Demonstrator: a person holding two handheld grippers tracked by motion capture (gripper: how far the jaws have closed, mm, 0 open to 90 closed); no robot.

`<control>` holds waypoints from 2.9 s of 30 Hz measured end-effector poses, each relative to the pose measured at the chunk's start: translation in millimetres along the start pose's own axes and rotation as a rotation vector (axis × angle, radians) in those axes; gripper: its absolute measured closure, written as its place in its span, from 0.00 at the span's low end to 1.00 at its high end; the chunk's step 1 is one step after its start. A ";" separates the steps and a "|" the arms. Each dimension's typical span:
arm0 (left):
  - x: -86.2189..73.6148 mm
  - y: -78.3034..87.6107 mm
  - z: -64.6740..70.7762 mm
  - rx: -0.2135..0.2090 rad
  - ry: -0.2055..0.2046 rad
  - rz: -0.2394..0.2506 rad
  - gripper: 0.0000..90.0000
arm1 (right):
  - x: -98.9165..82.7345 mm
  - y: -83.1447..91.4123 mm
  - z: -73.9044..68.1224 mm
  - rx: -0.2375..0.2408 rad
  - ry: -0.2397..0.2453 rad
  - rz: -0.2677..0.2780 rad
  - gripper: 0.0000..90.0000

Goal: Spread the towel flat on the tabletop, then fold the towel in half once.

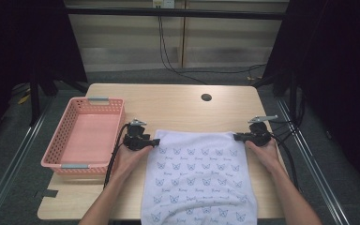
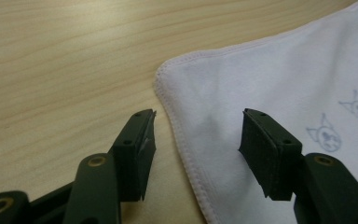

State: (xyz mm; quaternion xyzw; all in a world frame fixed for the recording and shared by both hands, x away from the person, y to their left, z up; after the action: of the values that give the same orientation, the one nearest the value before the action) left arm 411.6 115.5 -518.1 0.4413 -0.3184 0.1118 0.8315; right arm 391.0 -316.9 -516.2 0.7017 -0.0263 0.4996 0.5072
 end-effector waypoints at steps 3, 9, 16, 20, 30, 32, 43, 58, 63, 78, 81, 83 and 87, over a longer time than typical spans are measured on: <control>3.4 -4.9 -0.2 0.003 -0.030 0.005 0.50 | 0.0 -1.1 -0.4 0.005 -0.006 -0.002 0.95; 5.3 -15.9 10.0 -0.039 -0.073 -0.021 0.87 | 3.6 1.9 -3.3 0.032 -0.004 0.031 0.95; 11.2 5.2 19.5 -0.115 -0.054 0.023 0.96 | 10.0 18.5 -4.3 0.050 -0.012 0.096 0.95; 21.0 27.5 23.8 -0.146 -0.080 0.055 0.96 | 16.4 35.1 -2.3 0.060 -0.025 0.161 0.95; 52.0 62.2 36.2 -0.195 -0.096 0.142 0.96 | 43.4 67.1 -0.5 0.040 -0.016 0.253 0.95; 58.5 67.9 35.7 -0.188 -0.099 0.153 0.96 | 51.6 72.7 0.4 0.035 -0.010 0.270 0.95; 79.9 83.0 25.4 -0.183 -0.089 0.194 0.96 | 89.4 79.0 9.6 0.024 0.010 0.320 0.95; 114.7 93.6 20.7 -0.178 -0.077 0.267 0.96 | 134.2 75.3 27.0 -0.008 -0.015 0.339 0.96; 120.8 99.5 21.9 -0.187 -0.075 0.289 0.96 | 146.5 79.9 29.5 -0.014 -0.014 0.350 0.96; 54.5 130.2 46.0 -0.297 -0.121 0.264 0.96 | 104.2 118.6 -27.2 0.092 0.079 0.353 0.96; 23.9 135.4 48.1 -0.305 -0.129 0.242 0.96 | 72.4 124.0 -43.3 0.127 0.068 0.333 0.96; 2.5 136.5 49.4 -0.317 -0.123 0.205 0.96 | 50.3 126.6 -54.1 0.145 0.070 0.300 0.96; -35.2 141.2 55.0 -0.320 -0.123 0.151 0.96 | 14.1 133.7 -76.0 0.191 0.052 0.250 0.96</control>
State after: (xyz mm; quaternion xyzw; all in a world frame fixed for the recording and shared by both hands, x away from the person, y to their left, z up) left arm 294.8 157.2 -424.2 0.2842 -0.4143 0.0946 0.8594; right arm 274.0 -318.9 -415.4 0.7250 -0.0528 0.5769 0.3725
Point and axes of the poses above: each handheld gripper's, and its own axes: y roughly backward along the jaws, x roughly out of its top, z roughly to its right, the point moved 2 cm from there along -y, roughly forward along the jaws, and after that the axes turned 14 degrees about y, right-handed, at the moved point
